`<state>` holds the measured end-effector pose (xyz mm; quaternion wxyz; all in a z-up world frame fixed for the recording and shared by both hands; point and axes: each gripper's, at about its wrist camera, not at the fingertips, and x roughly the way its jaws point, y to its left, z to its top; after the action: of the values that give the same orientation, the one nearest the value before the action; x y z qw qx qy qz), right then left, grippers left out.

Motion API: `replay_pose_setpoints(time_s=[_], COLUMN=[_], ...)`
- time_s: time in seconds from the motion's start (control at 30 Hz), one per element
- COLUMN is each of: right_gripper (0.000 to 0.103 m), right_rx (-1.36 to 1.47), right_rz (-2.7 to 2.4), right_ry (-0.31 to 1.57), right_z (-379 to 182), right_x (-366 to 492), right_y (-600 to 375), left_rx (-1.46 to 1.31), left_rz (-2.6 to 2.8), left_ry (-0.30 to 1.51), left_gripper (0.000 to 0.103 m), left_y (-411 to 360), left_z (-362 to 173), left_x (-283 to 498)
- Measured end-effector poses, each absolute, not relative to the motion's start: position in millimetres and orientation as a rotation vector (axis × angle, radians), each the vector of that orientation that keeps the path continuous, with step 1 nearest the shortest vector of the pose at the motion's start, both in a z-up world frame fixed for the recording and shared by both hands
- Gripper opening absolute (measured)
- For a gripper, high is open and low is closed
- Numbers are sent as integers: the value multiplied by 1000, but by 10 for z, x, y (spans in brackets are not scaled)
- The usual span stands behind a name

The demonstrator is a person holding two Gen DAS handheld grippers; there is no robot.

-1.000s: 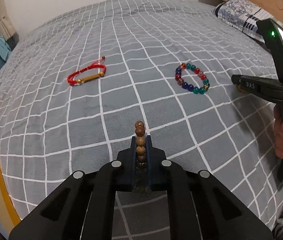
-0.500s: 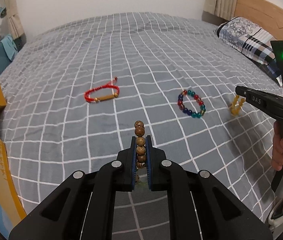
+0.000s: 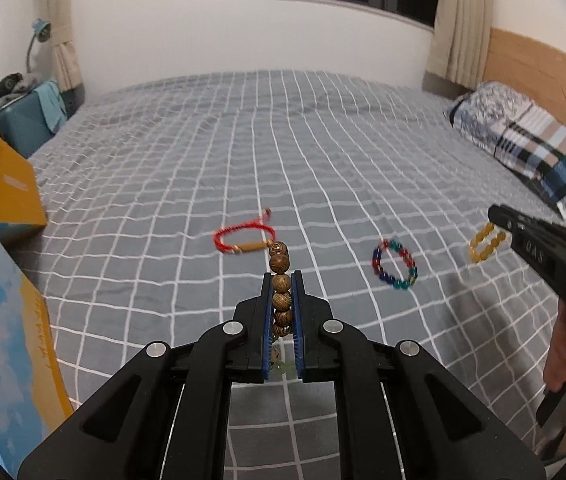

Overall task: Organize jewelry
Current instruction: 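Lift and carry both held bracelets over the white cardboard box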

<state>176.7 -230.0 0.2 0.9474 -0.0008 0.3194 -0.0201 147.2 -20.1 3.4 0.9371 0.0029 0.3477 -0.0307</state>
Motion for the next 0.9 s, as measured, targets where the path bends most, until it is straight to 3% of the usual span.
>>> replay_pose_setpoints(time_s=[0.9], right_gripper=[9], right_rx=[-66], right_rz=[39], right_ry=[592], right_z=[384], right_x=[1306], right_y=[-1656], left_rx=[17], left_rz=[20], left_ry=[642], left_gripper=[8], left_y=[98], left_z=[431], left_x=[1040])
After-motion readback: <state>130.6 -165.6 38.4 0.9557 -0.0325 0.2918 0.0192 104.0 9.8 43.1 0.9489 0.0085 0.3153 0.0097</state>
